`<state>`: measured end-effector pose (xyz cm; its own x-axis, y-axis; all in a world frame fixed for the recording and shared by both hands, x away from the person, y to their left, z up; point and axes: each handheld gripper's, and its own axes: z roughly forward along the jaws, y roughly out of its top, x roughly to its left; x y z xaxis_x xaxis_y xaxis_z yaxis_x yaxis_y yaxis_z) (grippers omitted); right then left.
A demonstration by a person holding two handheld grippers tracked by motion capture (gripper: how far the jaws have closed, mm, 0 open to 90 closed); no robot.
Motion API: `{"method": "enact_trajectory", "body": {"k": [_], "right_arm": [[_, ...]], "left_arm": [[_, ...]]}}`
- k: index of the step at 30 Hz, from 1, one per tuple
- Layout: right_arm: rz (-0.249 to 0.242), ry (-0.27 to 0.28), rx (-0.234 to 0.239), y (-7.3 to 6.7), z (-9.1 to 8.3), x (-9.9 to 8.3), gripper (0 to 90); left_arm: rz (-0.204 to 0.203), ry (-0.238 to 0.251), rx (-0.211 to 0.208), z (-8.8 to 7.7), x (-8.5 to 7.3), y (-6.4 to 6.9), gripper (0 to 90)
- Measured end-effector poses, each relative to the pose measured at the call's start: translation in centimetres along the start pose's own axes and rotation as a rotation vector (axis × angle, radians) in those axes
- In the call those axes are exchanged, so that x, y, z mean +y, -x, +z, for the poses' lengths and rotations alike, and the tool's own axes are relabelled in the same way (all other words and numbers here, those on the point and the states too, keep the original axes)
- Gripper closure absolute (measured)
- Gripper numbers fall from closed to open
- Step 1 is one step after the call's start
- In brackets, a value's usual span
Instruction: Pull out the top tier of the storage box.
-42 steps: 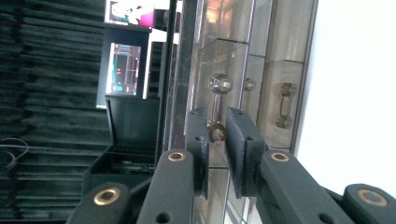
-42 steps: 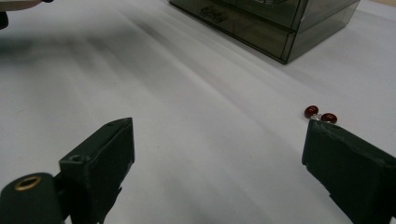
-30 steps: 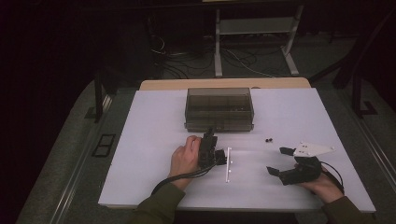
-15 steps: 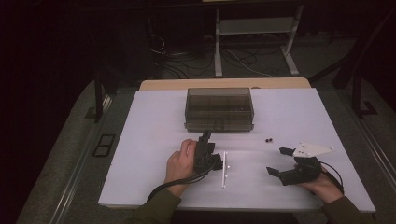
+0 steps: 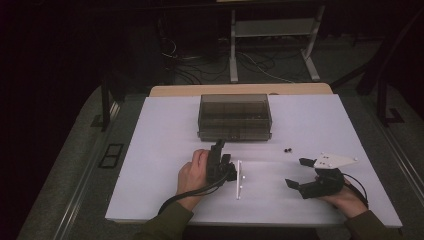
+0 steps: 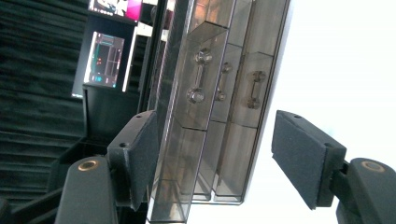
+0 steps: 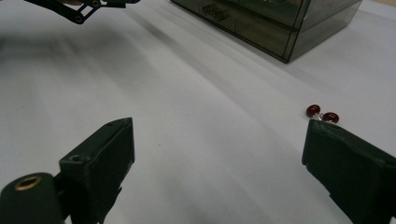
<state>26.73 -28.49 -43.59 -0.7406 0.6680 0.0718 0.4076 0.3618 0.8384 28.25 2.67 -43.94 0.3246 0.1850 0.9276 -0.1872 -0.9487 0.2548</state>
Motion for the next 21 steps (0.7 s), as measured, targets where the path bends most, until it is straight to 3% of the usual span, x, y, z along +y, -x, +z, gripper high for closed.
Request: {"method": "enact_trajectory", "body": {"k": [4, 8, 13, 21], "right_arm": [[0.0, 0.0, 0.0, -0.02, 0.02, -0.02, 8.8], [-0.002, -0.001, -0.002, -0.07, 0.04, -0.04, 8.7], [-0.01, -0.004, -0.005, -0.11, 0.07, -0.08, 8.7], [-0.008, -0.005, -0.003, -0.16, 0.11, -0.13, 8.7]], "left_arm": [[-0.015, 0.007, -0.009, 0.1, -0.14, -0.34, 28.8], [-0.077, 0.017, -0.042, 0.13, -0.25, -0.51, 27.2], [-0.105, 0.022, -0.068, 0.22, -0.35, -0.74, 25.5], [-0.197, 0.031, -0.129, 0.48, -0.71, -1.1, 24.0]]}}
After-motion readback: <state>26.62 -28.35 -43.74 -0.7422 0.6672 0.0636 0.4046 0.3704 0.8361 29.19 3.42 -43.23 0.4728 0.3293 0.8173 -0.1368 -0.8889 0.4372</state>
